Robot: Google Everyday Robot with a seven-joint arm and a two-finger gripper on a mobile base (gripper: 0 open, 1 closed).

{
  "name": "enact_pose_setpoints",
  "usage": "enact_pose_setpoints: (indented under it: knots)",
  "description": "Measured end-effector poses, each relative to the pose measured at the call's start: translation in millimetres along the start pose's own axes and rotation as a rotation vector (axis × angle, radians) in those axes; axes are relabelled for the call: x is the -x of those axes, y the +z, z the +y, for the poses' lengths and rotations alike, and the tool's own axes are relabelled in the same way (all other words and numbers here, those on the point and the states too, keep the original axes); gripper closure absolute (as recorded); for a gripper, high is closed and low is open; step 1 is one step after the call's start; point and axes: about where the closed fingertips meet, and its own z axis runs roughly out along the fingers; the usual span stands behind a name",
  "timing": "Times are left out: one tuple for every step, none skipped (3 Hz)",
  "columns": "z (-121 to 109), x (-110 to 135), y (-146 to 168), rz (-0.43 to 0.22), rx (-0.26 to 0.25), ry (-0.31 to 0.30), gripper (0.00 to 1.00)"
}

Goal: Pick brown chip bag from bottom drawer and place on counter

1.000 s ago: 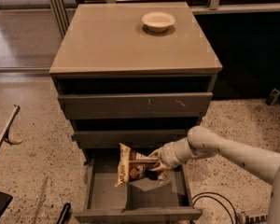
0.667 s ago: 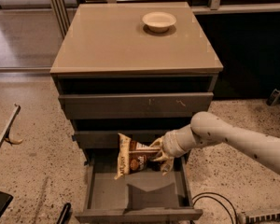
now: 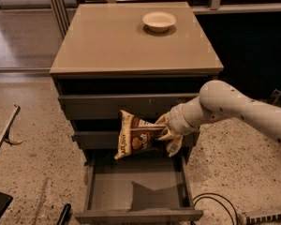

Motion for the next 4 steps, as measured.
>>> enact_pose_setpoints:
  knots:
    - [-14, 11, -33, 0.034, -0.034, 0.025, 1.0]
    - [-26, 20, -55, 0.061, -0.065, 0.043, 1.0]
    - [-26, 22, -56, 0.063, -0.067, 0.04, 1.0]
    - [-38, 50, -84, 0.091, -0.095, -0.001, 1.0]
